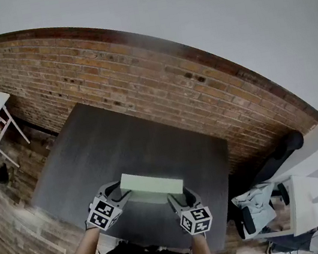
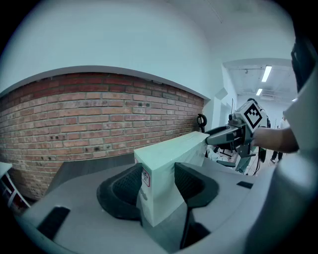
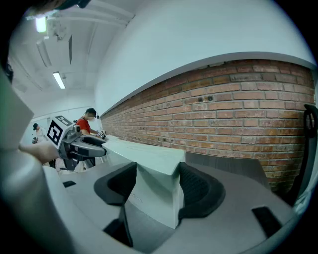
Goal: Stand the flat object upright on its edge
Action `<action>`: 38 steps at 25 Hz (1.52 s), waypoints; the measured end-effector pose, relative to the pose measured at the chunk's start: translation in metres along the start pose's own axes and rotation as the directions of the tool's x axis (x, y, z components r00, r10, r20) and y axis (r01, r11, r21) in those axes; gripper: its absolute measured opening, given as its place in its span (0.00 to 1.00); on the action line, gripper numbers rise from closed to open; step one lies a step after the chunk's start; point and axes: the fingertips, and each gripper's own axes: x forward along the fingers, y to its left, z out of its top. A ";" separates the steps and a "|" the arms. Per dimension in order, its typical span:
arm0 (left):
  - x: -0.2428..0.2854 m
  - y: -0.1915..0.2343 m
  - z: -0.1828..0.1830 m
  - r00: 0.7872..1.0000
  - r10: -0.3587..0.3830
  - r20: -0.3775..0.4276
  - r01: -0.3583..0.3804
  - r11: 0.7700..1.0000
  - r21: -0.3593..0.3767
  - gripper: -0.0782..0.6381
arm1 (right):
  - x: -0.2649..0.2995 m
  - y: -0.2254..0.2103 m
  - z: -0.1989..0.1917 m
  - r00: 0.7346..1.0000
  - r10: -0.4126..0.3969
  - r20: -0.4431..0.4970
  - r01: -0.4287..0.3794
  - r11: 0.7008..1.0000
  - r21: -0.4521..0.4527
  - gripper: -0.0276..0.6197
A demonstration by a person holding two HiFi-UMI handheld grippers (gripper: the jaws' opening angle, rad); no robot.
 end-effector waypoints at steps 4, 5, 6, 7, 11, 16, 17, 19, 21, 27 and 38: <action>0.002 0.001 0.002 1.000 0.002 -0.002 -0.002 1.000 0.000 0.39 | 0.001 -0.002 0.001 1.000 0.000 -0.001 0.000 1.000 -0.003 0.47; 0.003 0.001 0.002 1.000 0.001 -0.003 -0.001 1.000 0.001 0.39 | 0.002 -0.002 0.001 1.000 -0.001 -0.003 0.001 1.000 -0.005 0.47; 0.003 0.002 0.002 1.000 0.001 -0.003 -0.001 1.000 0.001 0.39 | 0.002 -0.002 0.001 1.000 -0.001 -0.005 0.001 1.000 -0.008 0.47; 0.003 0.002 0.002 1.000 0.000 -0.003 0.000 1.000 0.000 0.39 | 0.002 -0.003 0.001 1.000 0.000 -0.007 0.000 1.000 -0.010 0.47; 0.002 0.002 0.002 1.000 0.004 0.000 -0.004 1.000 -0.004 0.39 | 0.002 -0.003 0.000 1.000 0.005 -0.009 -0.005 1.000 -0.011 0.47; 0.001 0.002 0.002 1.000 0.002 0.013 -0.002 1.000 -0.011 0.39 | 0.001 -0.003 0.001 1.000 0.008 -0.004 -0.008 1.000 -0.016 0.47; 0.001 0.002 0.003 1.000 0.001 0.016 -0.001 1.000 -0.012 0.39 | 0.001 -0.004 0.002 1.000 0.008 -0.002 -0.008 1.000 -0.016 0.47; 0.001 0.002 0.005 1.000 0.001 0.023 -0.001 1.000 -0.009 0.39 | 0.000 -0.005 0.004 1.000 0.007 0.004 -0.007 1.000 -0.017 0.47; 0.000 0.003 0.007 1.000 -0.001 0.031 0.001 1.000 -0.009 0.39 | 0.000 -0.005 0.006 1.000 0.008 0.009 -0.007 1.000 -0.021 0.47; -0.003 0.006 0.009 0.999 0.008 0.044 -0.007 1.000 -0.015 0.40 | -0.002 -0.005 0.010 1.000 0.014 0.012 -0.013 0.999 -0.034 0.47; -0.043 0.026 0.028 0.983 0.120 0.139 -0.118 0.993 -0.027 0.39 | -0.035 -0.005 0.037 0.994 -0.012 0.106 0.021 0.996 -0.085 0.46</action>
